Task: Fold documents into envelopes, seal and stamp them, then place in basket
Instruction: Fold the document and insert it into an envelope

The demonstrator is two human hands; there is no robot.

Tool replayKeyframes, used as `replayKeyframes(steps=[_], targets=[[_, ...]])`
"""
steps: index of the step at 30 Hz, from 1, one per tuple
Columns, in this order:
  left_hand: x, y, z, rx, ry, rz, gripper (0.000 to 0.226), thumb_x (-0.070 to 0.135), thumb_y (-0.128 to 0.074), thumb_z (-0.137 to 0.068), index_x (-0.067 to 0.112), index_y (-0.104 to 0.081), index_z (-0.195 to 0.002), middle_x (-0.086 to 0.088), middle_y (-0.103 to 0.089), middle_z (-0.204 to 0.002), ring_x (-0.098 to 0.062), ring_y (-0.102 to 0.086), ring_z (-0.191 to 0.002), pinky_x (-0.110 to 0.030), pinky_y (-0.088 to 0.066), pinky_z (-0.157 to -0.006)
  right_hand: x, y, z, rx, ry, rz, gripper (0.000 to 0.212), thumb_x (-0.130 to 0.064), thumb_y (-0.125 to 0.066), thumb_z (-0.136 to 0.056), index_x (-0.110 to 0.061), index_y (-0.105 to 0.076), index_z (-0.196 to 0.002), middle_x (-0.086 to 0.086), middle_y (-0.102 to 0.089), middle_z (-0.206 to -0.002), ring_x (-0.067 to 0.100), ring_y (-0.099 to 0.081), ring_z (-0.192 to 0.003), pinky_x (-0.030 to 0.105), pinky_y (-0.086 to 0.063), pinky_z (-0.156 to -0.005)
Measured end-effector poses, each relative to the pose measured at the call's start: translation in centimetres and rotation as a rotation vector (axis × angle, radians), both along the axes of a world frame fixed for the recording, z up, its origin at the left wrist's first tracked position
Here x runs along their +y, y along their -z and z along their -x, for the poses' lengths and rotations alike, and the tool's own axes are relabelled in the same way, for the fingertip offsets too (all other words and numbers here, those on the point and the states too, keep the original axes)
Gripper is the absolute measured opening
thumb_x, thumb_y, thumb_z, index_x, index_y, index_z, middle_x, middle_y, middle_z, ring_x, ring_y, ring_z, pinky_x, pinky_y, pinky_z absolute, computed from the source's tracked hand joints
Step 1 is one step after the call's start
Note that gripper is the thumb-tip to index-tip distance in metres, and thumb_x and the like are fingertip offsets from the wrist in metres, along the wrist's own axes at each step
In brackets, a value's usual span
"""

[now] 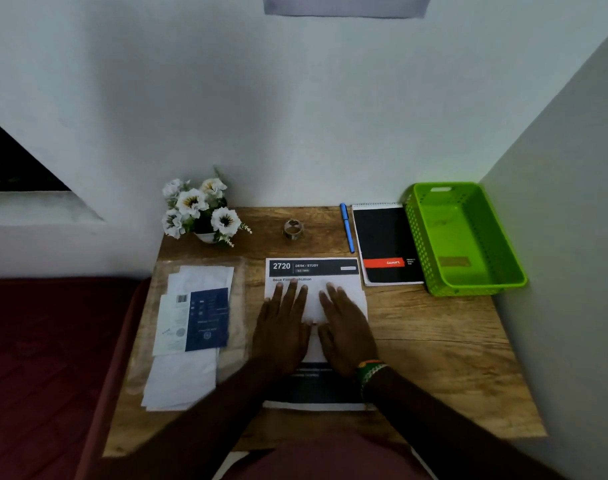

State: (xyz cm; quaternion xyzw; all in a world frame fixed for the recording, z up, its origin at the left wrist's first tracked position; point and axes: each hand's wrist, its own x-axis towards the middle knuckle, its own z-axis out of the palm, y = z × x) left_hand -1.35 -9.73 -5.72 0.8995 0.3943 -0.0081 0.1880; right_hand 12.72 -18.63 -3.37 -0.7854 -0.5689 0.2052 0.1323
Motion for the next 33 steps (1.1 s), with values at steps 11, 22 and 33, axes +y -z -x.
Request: replayKeyframes(steps=[11,22,33], targets=[[-1.0,2.2,-0.6,0.063,-0.041,-0.036,0.073,0.053,-0.014,-0.099,0.020,0.014,-0.158,-0.001,0.024,-0.164,-0.019,0.021,-0.151,-0.044,0.007,-0.124,-0.8,2.3,-0.1,-0.056,0.099,0.130,0.072,-0.055,-0.001,-0.096,-0.018,0.001,-0.158,0.000,0.003,-0.166,0.014,0.006,-0.153,0.037,0.005,-0.122],[-1.6,1.2,-1.9,0.024,0.021,-0.004,0.068,0.045,-0.020,-0.103,0.020,0.013,-0.158,-0.001,0.025,-0.164,-0.020,0.023,-0.151,-0.046,0.007,-0.124,-0.9,2.4,-0.2,-0.105,0.091,0.116,0.062,-0.041,-0.018,-0.103,-0.016,-0.010,-0.158,0.001,0.004,-0.162,0.022,-0.003,-0.154,0.037,0.004,-0.118],[0.0,0.4,0.5,0.118,-0.147,0.067,0.079,0.052,-0.031,-0.102,0.017,0.013,-0.158,-0.003,0.023,-0.164,-0.024,0.015,-0.153,-0.045,0.003,-0.124,-0.7,2.8,-1.0,-0.153,0.049,0.119,0.059,-0.034,-0.026,-0.104,-0.020,-0.009,-0.158,0.001,-0.002,-0.166,0.022,-0.003,-0.154,0.037,-0.002,-0.119]])
